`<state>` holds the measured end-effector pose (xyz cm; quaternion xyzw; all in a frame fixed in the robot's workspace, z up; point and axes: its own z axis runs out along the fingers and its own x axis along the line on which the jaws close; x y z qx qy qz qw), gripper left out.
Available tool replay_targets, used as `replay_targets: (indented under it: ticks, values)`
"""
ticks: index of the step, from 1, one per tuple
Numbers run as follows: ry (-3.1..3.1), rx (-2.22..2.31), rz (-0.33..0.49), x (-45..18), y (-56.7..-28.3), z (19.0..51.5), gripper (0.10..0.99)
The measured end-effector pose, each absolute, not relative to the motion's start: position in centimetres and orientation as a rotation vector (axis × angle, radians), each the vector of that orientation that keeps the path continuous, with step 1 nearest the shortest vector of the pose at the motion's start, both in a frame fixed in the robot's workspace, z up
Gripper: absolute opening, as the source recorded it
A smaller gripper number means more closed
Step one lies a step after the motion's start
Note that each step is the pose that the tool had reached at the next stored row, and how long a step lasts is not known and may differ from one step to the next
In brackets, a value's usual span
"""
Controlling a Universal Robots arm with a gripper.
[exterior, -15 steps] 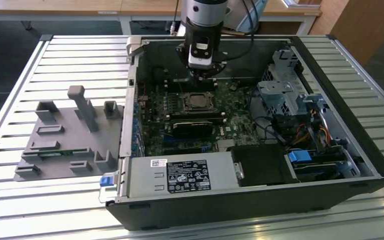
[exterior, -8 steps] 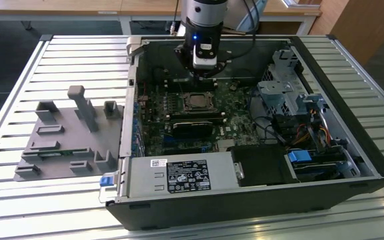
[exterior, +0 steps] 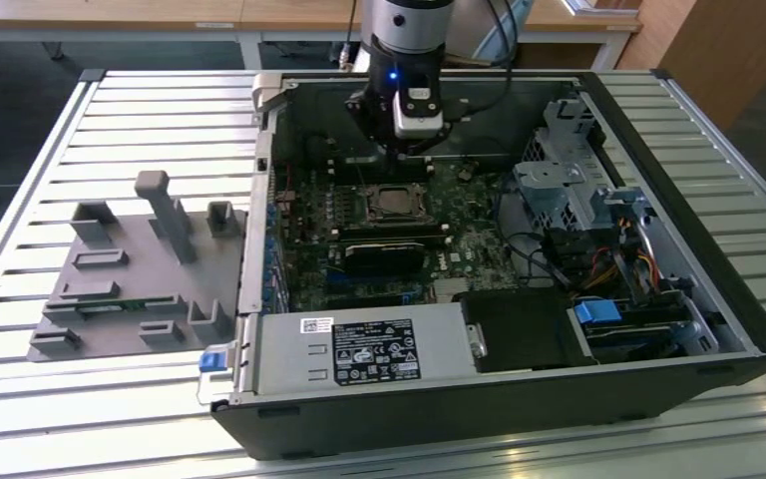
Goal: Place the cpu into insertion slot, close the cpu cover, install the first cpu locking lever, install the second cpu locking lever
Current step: 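Install the first cpu locking lever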
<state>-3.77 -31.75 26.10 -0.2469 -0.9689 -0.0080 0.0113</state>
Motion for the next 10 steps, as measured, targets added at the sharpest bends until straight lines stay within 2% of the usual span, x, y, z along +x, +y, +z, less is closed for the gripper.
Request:
replay_targets:
  ticks: [10]
  values:
    - [-3.067, -0.562, -0.022, -3.77, -31.75, 26.07, 0.118]
